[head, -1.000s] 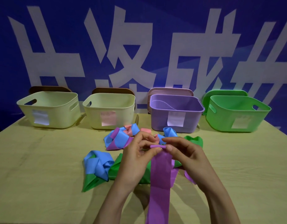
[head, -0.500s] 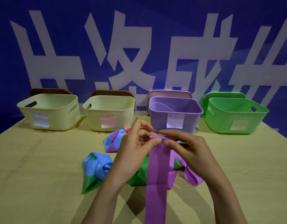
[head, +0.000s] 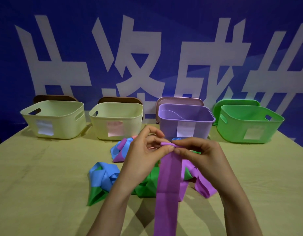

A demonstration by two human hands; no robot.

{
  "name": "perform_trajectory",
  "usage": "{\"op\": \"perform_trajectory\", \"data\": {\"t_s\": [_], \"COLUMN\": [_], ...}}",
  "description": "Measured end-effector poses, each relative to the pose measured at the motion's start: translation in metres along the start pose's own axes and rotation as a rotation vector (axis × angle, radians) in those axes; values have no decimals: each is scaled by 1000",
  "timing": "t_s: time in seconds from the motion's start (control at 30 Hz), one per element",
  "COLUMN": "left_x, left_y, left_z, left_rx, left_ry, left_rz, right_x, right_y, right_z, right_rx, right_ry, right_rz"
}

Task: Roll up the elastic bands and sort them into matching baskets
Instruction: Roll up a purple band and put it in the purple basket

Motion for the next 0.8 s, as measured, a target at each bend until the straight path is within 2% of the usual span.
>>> {"op": "perform_trajectory", "data": {"t_s": [0.1, 0.23, 0.47, 0.57, 0.7, 0.8], "left_x": [-1, -5, -4, -4, -5, -3], "left_y": [-5, -9, -11, -9, -9, -8], "left_z": [2, 5, 9, 9, 8, 5], "left_rx": [-62, -89, -51, -75, -78, -83], "left_ry": [-31, -115, 20, 19, 9, 21], "left_rz": [-101, -117, -65, -62, -58, -59], "right_x": [1, 2, 0, 0, -1, -3], "right_y": [-5, -9, -18, -19, -13, -9], "right_z": [-1, -1, 3, 2, -2, -2], "right_rx": [76, 79, 2, 33, 75, 59], "right_ry": [18, 41, 137, 99, -46, -44], "right_rz": [62, 90, 0, 38, 112, 126]}}
Point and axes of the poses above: each hand's wrist, its own x-axis towards the middle knuckle, its own z-axis out of the palm, y = z × x, the point moved 3 cm from there along x, towards the middle knuckle, and after that the axes turned 13 degrees about y, right-handed, at the moved point
